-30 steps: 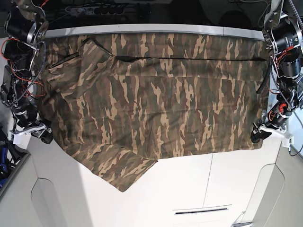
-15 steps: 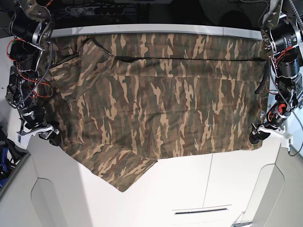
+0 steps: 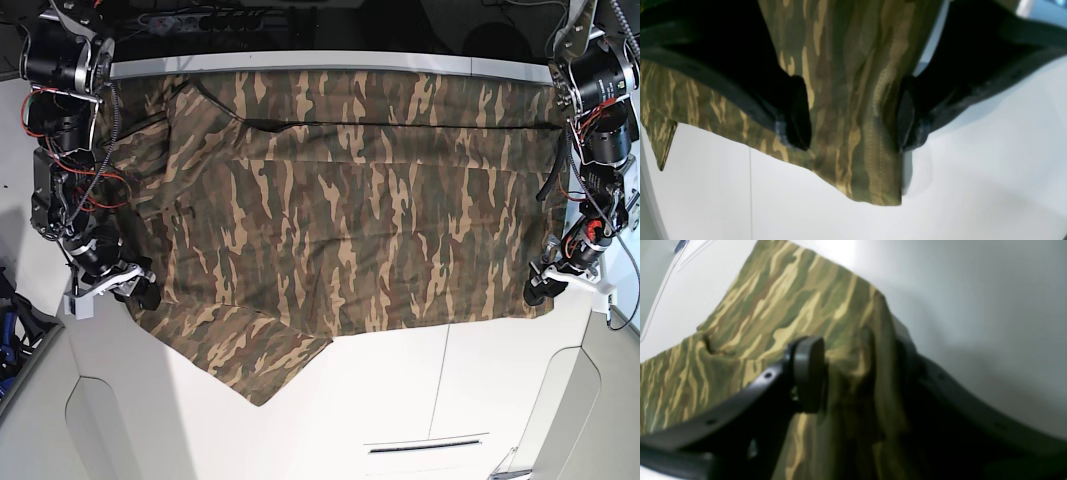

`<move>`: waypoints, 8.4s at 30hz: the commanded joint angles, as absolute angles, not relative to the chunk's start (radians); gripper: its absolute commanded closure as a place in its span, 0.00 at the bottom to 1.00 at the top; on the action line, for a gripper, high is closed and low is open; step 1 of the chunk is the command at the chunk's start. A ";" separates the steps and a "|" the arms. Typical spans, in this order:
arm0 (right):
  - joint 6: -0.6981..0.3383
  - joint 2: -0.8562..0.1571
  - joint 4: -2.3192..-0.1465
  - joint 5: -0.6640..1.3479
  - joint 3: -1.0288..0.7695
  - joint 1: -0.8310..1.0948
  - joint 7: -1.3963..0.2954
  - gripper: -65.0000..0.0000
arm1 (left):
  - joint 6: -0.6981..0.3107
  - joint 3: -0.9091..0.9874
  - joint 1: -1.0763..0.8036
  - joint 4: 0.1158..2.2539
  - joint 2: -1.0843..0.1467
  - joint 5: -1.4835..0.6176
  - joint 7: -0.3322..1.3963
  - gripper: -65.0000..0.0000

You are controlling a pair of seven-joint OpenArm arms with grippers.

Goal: Fold the T-shirt properly
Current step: 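Lift the side edges and fold them over toward the collar, then grasp the hanging sleeve with the right gripper and fold it onto the shirt, then press the folded sleeve flat with the right gripper and release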

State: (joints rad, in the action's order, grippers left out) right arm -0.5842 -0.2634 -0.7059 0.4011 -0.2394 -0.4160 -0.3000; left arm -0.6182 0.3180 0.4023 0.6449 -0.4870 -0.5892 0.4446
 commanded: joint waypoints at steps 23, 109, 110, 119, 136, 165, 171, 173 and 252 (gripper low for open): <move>-0.592 -0.271 -0.737 0.385 -0.235 -0.476 -0.411 1.00 | -0.698 0.318 0.531 0.656 -0.515 -0.587 0.606 1.00; -0.598 -0.413 -1.469 0.858 -0.485 0.155 -0.788 0.37 | -0.698 0.322 -0.120 1.454 -0.698 -0.924 1.071 0.83; -0.598 -0.412 -1.469 0.856 -0.485 0.152 -0.762 0.37 | -0.698 0.322 -0.120 1.454 -0.698 -0.924 1.071 0.83; -0.579 -0.408 -1.468 0.762 -0.485 0.007 -0.750 0.37 | -0.698 0.322 -0.120 1.454 -0.698 -0.924 1.070 0.83; -0.564 -0.315 -1.151 0.553 -0.226 -0.202 -0.594 0.37 | -0.698 0.322 -0.120 1.454 -0.698 -0.924 1.071 0.83; -0.573 -0.228 -1.217 0.558 -0.142 -0.210 -0.635 1.00 | -0.698 0.322 -0.120 1.454 -0.698 -0.924 1.066 0.83; -0.572 -0.233 -1.386 0.628 -0.161 -0.198 -0.811 1.00 | -0.698 0.322 -0.120 1.454 -0.698 -0.923 1.067 0.83; -0.572 -0.233 -1.451 0.655 -0.179 -0.176 -0.857 1.00 | -0.698 0.322 -0.120 1.454 -0.698 -0.922 1.067 0.83; -0.569 -0.232 -2.002 0.758 -0.641 0.430 -0.867 1.00 | -0.698 0.322 -0.119 1.454 -0.698 -0.910 1.066 0.64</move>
